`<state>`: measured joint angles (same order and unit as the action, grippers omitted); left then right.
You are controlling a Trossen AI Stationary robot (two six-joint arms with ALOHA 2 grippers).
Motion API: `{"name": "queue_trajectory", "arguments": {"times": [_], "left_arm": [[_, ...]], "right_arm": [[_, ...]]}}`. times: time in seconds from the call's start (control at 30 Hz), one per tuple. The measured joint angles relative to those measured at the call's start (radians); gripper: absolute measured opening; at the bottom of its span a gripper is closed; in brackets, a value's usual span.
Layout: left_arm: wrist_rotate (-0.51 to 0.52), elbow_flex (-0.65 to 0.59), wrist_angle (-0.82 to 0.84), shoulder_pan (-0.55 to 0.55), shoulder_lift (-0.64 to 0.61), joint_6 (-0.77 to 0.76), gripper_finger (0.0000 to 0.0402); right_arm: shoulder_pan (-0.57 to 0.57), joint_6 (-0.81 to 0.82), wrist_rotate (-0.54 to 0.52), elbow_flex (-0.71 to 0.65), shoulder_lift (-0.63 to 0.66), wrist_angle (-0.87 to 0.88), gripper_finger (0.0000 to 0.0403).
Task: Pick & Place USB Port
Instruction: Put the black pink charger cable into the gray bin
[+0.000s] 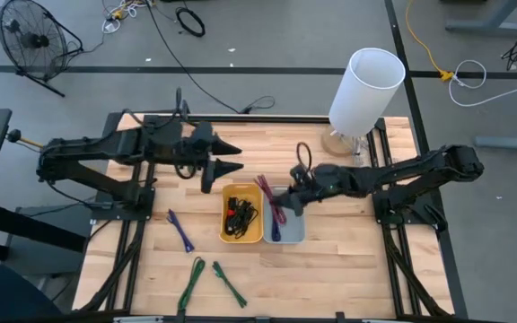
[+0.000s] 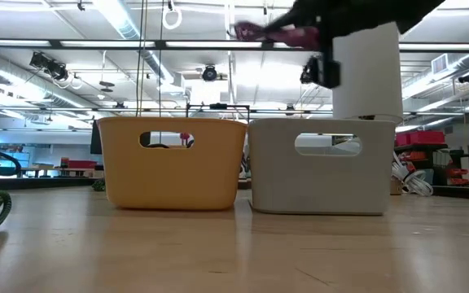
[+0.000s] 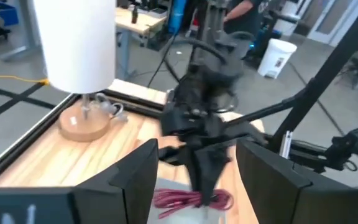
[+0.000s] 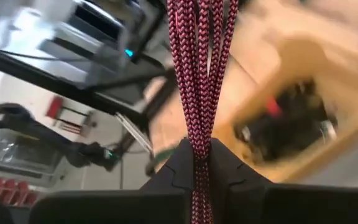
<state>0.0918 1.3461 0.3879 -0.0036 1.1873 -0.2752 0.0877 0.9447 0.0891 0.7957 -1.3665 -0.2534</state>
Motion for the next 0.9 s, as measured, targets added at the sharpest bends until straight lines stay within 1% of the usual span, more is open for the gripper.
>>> {"name": "queue_trajectory", "arguments": {"times": [0.07, 0.13, 0.23, 0.37, 0.53, 0.73, 0.9], "left_arm": [[0.006, 0.000, 0.008, 0.000, -0.008, 0.000, 0.0217], [0.010, -0.003, 0.042, 0.000, -0.021, 0.000, 0.0214], [0.010, -0.001, 0.052, 0.000, -0.032, 0.000, 0.0213], [0.010, -0.002, 0.086, 0.000, -0.030, -0.001, 0.0213], [0.009, -0.002, 0.141, 0.000, -0.030, -0.001, 0.0213], [-0.016, -0.002, 0.180, 0.000, -0.030, -0.002, 0.0213], [-0.017, -0.002, 0.188, -0.001, -0.030, -0.002, 0.0213]], "right_arm": [[0.028, 0.049, -0.040, 0.000, 0.000, 0.071, 0.0012], [0.056, 0.101, -0.101, 0.000, 0.000, 0.135, 0.0012], [0.089, 0.169, -0.185, -0.001, 0.000, 0.234, 0.0012], [0.119, 0.258, -0.282, -0.001, 0.000, 0.300, 0.0012], [0.130, 0.339, -0.388, 0.000, -0.001, 0.351, 0.0012], [0.129, 0.403, -0.457, 0.000, -0.006, 0.369, 0.0012], [0.142, 0.434, -0.455, 0.000, -0.021, 0.371, 0.0012]]}}
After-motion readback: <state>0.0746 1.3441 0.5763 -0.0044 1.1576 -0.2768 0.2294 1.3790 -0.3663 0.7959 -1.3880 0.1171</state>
